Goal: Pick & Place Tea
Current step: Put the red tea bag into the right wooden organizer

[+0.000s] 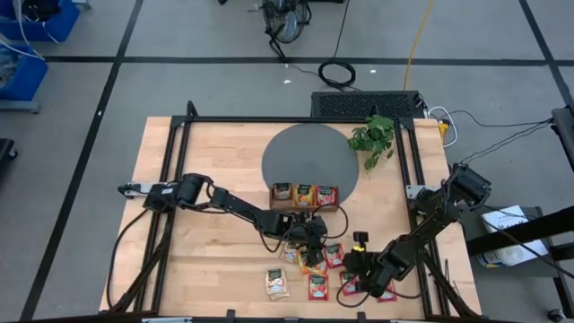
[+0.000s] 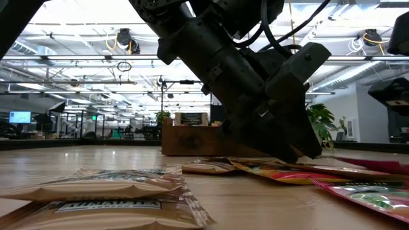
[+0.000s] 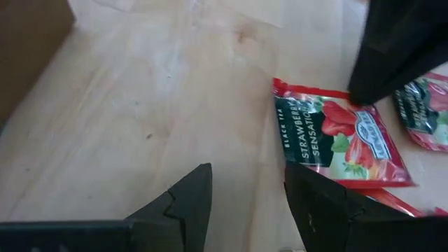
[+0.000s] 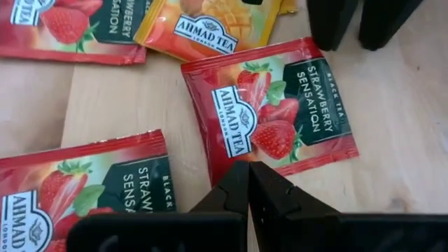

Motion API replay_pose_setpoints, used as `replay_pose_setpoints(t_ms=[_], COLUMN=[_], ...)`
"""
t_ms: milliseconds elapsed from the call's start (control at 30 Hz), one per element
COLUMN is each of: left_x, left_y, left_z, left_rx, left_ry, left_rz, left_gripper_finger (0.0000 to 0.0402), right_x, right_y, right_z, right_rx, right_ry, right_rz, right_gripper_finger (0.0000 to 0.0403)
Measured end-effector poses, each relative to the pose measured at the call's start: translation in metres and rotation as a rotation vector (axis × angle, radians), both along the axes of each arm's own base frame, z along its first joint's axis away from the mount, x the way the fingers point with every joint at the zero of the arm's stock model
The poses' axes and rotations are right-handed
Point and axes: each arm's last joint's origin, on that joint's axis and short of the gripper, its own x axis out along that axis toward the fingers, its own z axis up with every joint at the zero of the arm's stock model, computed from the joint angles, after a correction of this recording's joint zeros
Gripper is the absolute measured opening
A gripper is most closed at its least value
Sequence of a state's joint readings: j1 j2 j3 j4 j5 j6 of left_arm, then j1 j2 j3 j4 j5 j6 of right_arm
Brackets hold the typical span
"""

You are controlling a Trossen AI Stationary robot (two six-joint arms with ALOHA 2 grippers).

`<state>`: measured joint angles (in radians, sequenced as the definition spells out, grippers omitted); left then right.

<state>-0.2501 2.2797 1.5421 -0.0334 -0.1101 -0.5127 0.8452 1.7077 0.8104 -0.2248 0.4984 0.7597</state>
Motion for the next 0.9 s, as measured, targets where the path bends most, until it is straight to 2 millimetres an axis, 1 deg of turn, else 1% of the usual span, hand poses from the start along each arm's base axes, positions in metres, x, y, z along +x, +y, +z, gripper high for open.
replay_pose_setpoints(t_ms=[167, 300, 500, 667, 900], left_x=[0.001, 0.003, 0.003, 0.004, 0.005], left_y=[-0.001, -0.003, -0.003, 0.002, 0.000], left_z=[0.001, 0.004, 0.005, 0.005, 0.003], left_rx=[-0.014, -0.058, -0.125, -0.168, -0.167], left_ry=[-0.010, -0.039, -0.031, -0.021, -0.029], left_rz=[-0.014, -0.076, -0.132, -0.104, -0.105], left_gripper_finger=[0.0182, 0.0182, 0.0182, 0.0182, 0.0182], right_x=[-0.004, -0.006, -0.009, -0.009, -0.009], right_y=[-0.004, -0.007, -0.009, -0.010, -0.010], right_z=[-0.008, -0.013, -0.016, -0.017, -0.017], right_rx=[0.046, 0.059, 0.067, 0.061, 0.052], right_ry=[-0.036, -0.046, -0.032, -0.034, -0.037], right_rz=[-0.012, -0.013, -0.029, -0.031, -0.030], right_gripper_finger=[0.0000, 0.0000, 0.0000, 0.0000, 0.0000])
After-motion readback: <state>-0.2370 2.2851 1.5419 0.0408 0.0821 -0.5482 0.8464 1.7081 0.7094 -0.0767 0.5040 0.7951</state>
